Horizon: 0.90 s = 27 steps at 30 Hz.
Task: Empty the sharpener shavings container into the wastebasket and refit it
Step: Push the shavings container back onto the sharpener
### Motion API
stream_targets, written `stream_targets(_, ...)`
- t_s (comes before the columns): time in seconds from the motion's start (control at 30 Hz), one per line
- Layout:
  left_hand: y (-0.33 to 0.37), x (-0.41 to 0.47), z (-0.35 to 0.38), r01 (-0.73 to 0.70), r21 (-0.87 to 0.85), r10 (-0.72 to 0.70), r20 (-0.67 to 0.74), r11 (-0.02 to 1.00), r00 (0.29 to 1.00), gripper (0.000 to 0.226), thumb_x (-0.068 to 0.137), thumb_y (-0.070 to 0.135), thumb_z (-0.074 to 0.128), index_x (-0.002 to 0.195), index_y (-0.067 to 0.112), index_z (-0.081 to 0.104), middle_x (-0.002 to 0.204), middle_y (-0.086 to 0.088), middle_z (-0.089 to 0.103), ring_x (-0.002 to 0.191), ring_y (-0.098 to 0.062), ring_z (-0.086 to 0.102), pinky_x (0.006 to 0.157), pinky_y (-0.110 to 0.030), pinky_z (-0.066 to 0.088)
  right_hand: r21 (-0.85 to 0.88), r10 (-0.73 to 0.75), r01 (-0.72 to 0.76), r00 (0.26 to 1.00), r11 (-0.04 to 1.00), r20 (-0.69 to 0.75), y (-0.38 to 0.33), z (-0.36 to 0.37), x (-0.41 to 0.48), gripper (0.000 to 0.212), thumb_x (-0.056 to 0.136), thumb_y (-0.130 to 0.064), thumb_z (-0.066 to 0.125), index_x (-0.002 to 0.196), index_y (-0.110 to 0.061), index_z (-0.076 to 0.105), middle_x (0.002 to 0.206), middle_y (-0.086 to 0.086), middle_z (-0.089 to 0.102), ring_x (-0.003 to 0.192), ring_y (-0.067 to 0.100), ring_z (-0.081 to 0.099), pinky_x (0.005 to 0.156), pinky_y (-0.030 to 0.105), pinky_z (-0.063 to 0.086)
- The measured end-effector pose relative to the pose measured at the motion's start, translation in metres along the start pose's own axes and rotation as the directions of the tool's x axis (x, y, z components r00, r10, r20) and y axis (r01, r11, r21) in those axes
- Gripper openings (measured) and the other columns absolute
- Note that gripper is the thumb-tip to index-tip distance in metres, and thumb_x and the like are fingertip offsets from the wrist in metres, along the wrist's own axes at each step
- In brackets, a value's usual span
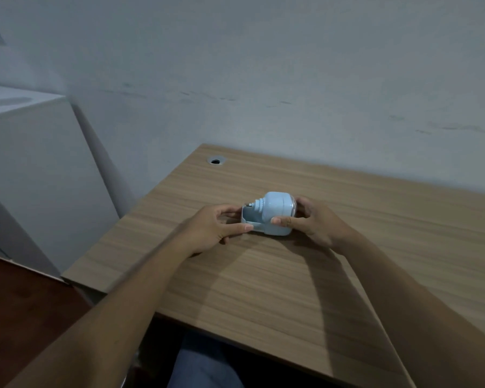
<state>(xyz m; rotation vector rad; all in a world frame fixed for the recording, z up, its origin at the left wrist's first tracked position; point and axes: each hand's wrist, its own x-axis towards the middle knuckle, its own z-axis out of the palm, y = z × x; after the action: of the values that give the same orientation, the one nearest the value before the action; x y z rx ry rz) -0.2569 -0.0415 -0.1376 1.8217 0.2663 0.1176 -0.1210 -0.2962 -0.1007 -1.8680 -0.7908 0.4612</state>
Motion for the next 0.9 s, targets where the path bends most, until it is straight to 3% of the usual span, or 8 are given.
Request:
stream_targets(0.2, 0.013, 0.004, 0.018, -0.044, 0.164, 0.040, 0.028, 0.986, 0.999, 0.052, 0.086, 0.043, 0.094, 0.136, 0.039, 0.079, 0.123, 0.020, 0.085, 0.085, -0.017, 0.077, 0.086, -0.036, 0.064, -0.052, -0.033, 0.027, 0.991, 0.998, -0.133, 0.005, 0.017, -0.005, 0.055, 0.081, -0.031, 0.098, 0.129, -0.020, 0.072, 0.115, -0.009, 0.080, 0.094, -0.009, 0.075, 0.080, 0.014, 0.058)
stream_targets(0.27, 0.013, 0.009, 0.024, -0.107, 0.279, 0.100, 0.039, 0.954, 0.994, 0.036, 0.088, 0.042, 0.092, 0.122, 0.036, 0.085, 0.124, 0.024, 0.075, 0.093, -0.001, 0.074, 0.093, -0.034, 0.061, -0.060, -0.043, 0.033, 0.984, 0.998, -0.171, 0.008, 0.023, -0.006, 0.057, 0.079, -0.034, 0.099, 0.127, -0.018, 0.072, 0.115, -0.006, 0.080, 0.097, -0.001, 0.076, 0.083, 0.018, 0.060)
stream_targets(0.37, 0.023, 0.011, 0.032, -0.161, 0.396, 0.144, 0.074, 0.904, 0.987, 0.042, 0.093, 0.045, 0.087, 0.131, 0.027, 0.082, 0.133, 0.019, 0.059, 0.114, -0.004, 0.068, 0.110, -0.037, 0.057, -0.039, -0.046, 0.039, 0.977, 0.998, -0.207, 0.012, 0.024, -0.009, 0.060, 0.077, -0.040, 0.099, 0.126, -0.021, 0.069, 0.117, -0.006, 0.080, 0.106, 0.011, 0.078, 0.094, 0.028, 0.063)
stream_targets(0.47, 0.031, 0.012, 0.037, -0.189, 0.412, 0.142, 0.142, 0.891, 0.980, 0.037, 0.100, 0.037, 0.081, 0.134, 0.021, 0.081, 0.130, 0.018, 0.062, 0.084, 0.012, 0.065, 0.083, -0.013, 0.051, -0.061, -0.051, 0.042, 0.987, 0.997, -0.152, 0.016, 0.016, -0.015, 0.072, 0.075, -0.049, 0.098, 0.136, -0.025, 0.068, 0.125, -0.009, 0.079, 0.114, 0.007, 0.077, 0.106, 0.035, 0.061)
stream_targets(0.57, 0.025, 0.014, 0.040, -0.179, 0.353, 0.156, 0.094, 0.918, 0.983, 0.033, 0.097, 0.038, 0.085, 0.128, 0.026, 0.084, 0.123, 0.019, 0.073, 0.071, 0.021, 0.063, 0.077, -0.016, 0.049, -0.100, -0.049, 0.036, 0.991, 0.994, -0.122, 0.018, 0.009, -0.019, 0.077, 0.073, -0.056, 0.098, 0.138, -0.029, 0.067, 0.129, -0.010, 0.078, 0.119, 0.004, 0.075, 0.111, 0.040, 0.059)
stream_targets(0.7, 0.022, 0.012, 0.045, -0.105, 0.247, 0.117, -0.035, 0.963, 0.992, 0.023, 0.097, 0.019, 0.087, 0.119, 0.017, 0.085, 0.075, 0.019, 0.076, 0.052, 0.016, 0.064, 0.052, -0.002, 0.045, -0.089, -0.036, 0.024, 0.989, 0.996, -0.140, 0.018, 0.005, -0.020, 0.070, 0.077, -0.050, 0.098, 0.136, -0.027, 0.069, 0.127, -0.009, 0.079, 0.116, 0.005, 0.077, 0.109, 0.042, 0.061)
stream_targets(0.8, 0.024, 0.016, 0.051, -0.127, 0.215, 0.148, -0.086, 0.968, 0.985, 0.029, 0.095, 0.020, 0.089, 0.123, 0.016, 0.084, 0.096, 0.003, 0.086, 0.077, -0.001, 0.080, 0.052, -0.016, 0.057, -0.071, -0.032, 0.021, 0.985, 0.997, -0.167, 0.017, 0.004, -0.018, 0.072, 0.077, -0.050, 0.097, 0.139, -0.028, 0.068, 0.126, -0.012, 0.080, 0.115, 0.003, 0.077, 0.107, 0.039, 0.062)
stream_targets(0.9, 0.028, 0.028, 0.059, -0.132, 0.126, 0.152, -0.157, 0.983, 0.976, 0.040, 0.095, 0.016, 0.089, 0.134, 0.011, 0.081, 0.119, -0.008, 0.086, 0.105, -0.018, 0.084, 0.080, -0.034, 0.072, -0.068, -0.028, 0.012, 0.970, 0.998, -0.242, 0.017, 0.003, -0.009, 0.074, 0.075, -0.056, 0.097, 0.137, -0.027, 0.069, 0.125, -0.013, 0.080, 0.112, 0.001, 0.077, 0.103, 0.033, 0.063)
